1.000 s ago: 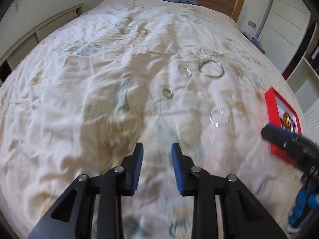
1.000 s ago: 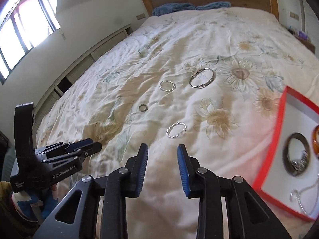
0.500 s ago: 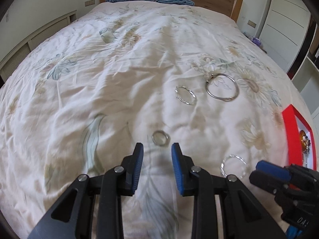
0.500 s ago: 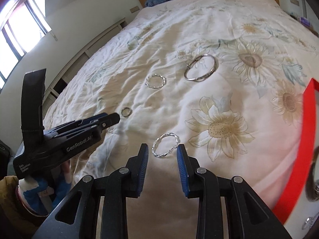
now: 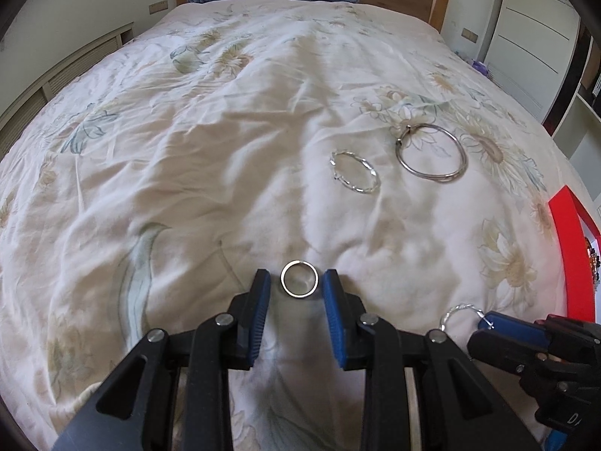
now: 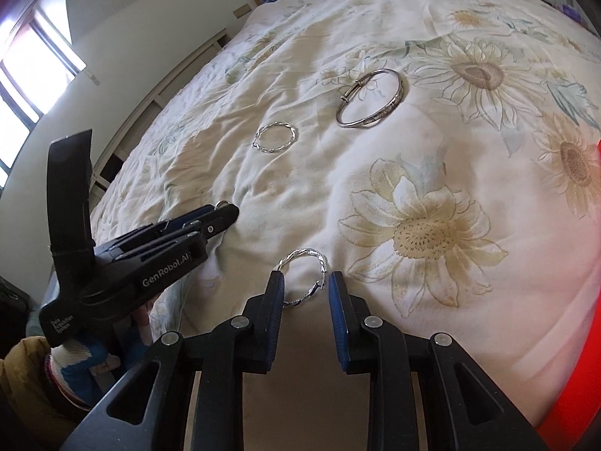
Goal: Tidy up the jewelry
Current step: 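Lower both open tools toward the plain ring and the twisted ring, then grasp the plain silver ring with the left tool while the right tool grasps the twisted ring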
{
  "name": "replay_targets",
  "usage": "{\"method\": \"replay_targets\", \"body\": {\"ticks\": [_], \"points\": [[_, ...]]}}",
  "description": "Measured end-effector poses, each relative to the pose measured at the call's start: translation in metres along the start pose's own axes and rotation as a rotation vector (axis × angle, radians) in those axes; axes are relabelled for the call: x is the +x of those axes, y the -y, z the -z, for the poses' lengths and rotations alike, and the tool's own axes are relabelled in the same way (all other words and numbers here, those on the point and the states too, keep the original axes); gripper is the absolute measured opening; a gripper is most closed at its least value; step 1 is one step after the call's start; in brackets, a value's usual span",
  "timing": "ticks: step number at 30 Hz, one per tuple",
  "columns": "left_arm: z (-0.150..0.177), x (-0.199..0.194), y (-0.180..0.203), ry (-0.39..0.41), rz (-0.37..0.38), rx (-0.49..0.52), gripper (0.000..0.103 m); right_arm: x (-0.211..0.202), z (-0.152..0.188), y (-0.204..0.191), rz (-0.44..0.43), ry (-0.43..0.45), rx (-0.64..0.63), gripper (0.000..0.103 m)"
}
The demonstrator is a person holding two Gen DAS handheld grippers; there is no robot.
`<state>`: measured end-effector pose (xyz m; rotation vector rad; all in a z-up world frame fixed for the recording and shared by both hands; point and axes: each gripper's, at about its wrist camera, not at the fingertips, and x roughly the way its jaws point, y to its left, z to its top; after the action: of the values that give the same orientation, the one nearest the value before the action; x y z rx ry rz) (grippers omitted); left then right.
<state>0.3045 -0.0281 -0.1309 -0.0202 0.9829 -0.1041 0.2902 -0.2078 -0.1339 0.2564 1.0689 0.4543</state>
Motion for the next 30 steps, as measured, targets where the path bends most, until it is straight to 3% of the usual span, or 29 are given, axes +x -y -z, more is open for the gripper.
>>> {"method": "replay_targets", "body": {"ticks": [5, 10, 17, 30], "points": [[0.002, 0.003, -0.001, 0.014, 0.013, 0.003, 0.027, 0.006, 0.001, 0.004, -0.007, 0.007, 0.015, 0.022], [0.004, 0.003, -0.006, 0.024, 0.035, -0.011, 0.019, 0.013, -0.001, 0.005, 0.003, 0.009, 0.009, 0.016], [0.004, -0.001, -0.006, 0.03, 0.052, -0.022, 0.018, 0.013, 0.0, 0.003, 0.018, 0.012, -0.001, 0.009], [0.011, -0.033, -0.015, 0.035, 0.063, -0.047, 0.018, -0.012, 0.011, -0.011, 0.056, 0.025, -0.025, 0.006]]}}
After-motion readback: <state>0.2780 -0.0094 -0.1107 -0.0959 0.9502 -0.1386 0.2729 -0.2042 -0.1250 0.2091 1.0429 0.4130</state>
